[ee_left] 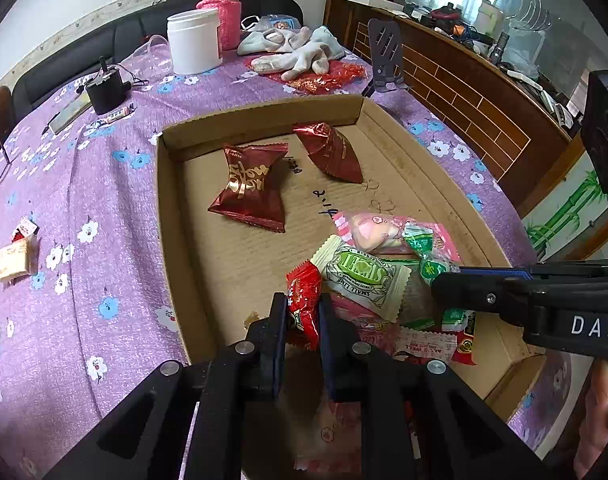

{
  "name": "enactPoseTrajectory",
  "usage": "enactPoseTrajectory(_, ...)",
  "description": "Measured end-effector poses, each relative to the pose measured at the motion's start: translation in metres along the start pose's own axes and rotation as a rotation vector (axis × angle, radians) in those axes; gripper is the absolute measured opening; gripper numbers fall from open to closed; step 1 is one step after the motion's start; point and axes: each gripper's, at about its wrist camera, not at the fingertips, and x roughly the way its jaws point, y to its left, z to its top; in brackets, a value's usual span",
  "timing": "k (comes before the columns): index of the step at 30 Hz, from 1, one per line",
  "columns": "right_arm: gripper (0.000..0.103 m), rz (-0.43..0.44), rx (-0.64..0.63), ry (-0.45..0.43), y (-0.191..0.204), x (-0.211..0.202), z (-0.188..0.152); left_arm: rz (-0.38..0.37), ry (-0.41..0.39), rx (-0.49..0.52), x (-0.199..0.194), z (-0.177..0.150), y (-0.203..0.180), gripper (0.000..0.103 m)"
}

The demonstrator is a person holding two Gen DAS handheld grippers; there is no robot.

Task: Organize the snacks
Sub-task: 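Open both grippers to release the candies into the tray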

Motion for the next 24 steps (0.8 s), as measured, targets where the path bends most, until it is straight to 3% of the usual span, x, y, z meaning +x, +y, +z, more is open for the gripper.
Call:
enactPoseTrajectory(5,0.016,-0.004,0.005,-0.009,-0.001,-0.004,-0.002,0.006,-0.003,0.004,-0.002,-0.001,-0.002,0.014)
enactPoseTrajectory(7,0.016,-0.009,0.005,-0.018,0.0,-0.007,-0.003,0.011,-0.006,0.009,-0.003,-0.001,-0.003,0.02)
enactPoseTrajectory(9,0.016,-0.012,0.003,-0.025,0.0,-0.01,-0.004,0.016,-0.012,0.01,-0.005,-0.001,-0.004,0.035)
enactPoseTrajectory(10,0.018,-0.014,0.003,-0.029,0.0,-0.012,-0.004,0.015,-0.018,0.01,-0.006,-0.002,-0.004,0.036)
enactPoseTrajectory(24,0.021,-0.027,0.02,-0.078,-0.001,-0.029,-0.011,0.035,-0.044,0.056,-0.019,-0.008,-0.016,0.047)
